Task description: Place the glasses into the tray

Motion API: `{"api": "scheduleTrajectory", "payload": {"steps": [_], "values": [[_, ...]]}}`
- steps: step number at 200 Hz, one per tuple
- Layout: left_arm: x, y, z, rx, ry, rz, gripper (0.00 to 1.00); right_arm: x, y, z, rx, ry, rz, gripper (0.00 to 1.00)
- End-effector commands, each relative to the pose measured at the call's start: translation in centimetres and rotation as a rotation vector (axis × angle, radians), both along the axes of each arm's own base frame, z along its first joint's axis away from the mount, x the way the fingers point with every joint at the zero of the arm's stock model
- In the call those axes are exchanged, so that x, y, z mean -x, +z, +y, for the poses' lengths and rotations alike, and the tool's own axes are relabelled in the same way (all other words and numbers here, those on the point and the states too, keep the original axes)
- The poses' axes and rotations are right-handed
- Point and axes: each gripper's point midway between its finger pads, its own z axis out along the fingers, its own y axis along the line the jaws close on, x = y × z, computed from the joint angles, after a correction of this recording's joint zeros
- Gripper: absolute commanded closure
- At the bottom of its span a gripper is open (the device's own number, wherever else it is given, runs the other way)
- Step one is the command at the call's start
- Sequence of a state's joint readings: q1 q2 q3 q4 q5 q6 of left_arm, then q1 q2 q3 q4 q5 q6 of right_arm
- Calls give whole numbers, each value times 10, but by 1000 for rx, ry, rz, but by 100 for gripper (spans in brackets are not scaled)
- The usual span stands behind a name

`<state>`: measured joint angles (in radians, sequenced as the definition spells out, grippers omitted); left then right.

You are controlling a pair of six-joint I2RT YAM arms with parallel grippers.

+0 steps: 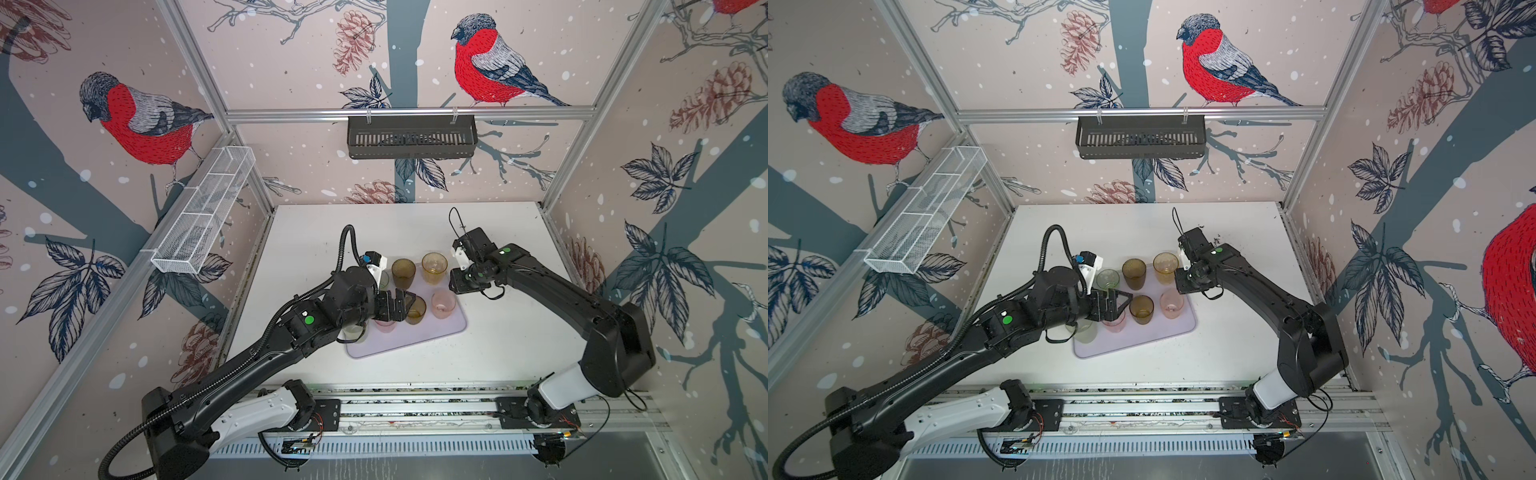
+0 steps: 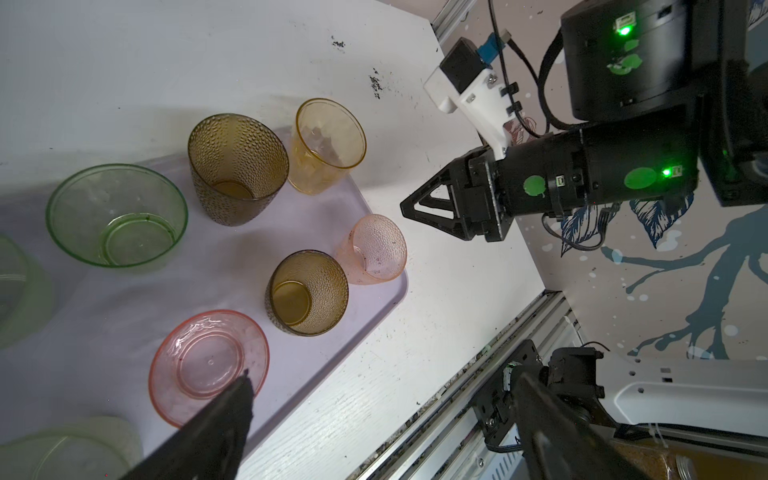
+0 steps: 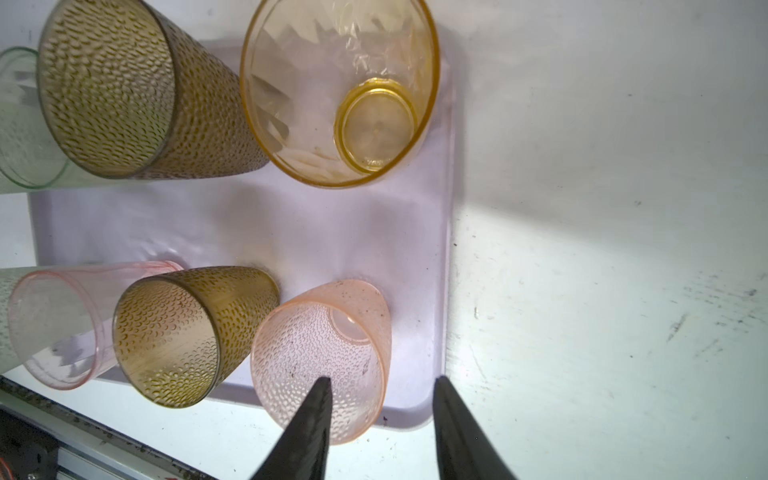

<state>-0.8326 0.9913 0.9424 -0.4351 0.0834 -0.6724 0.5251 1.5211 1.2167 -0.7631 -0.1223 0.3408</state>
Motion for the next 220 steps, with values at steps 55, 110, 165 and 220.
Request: {"api": "scheduleTrajectory", "payload": {"steps": [55,110,165,220], "values": [[-25,6,43,36,124,58,3,-15,31,-24,-95,-65,-89,52],[-49,-1,93,56,272,99,4,-20,41,-32,-118,-75,-121,48],[-61,-20,139,93,401,147,4,-23,55,-38,-118,-67,-149,37],[-71,-40,169,74,498,163,4,-28,74,-46,-96,-87,-210,30]]}}
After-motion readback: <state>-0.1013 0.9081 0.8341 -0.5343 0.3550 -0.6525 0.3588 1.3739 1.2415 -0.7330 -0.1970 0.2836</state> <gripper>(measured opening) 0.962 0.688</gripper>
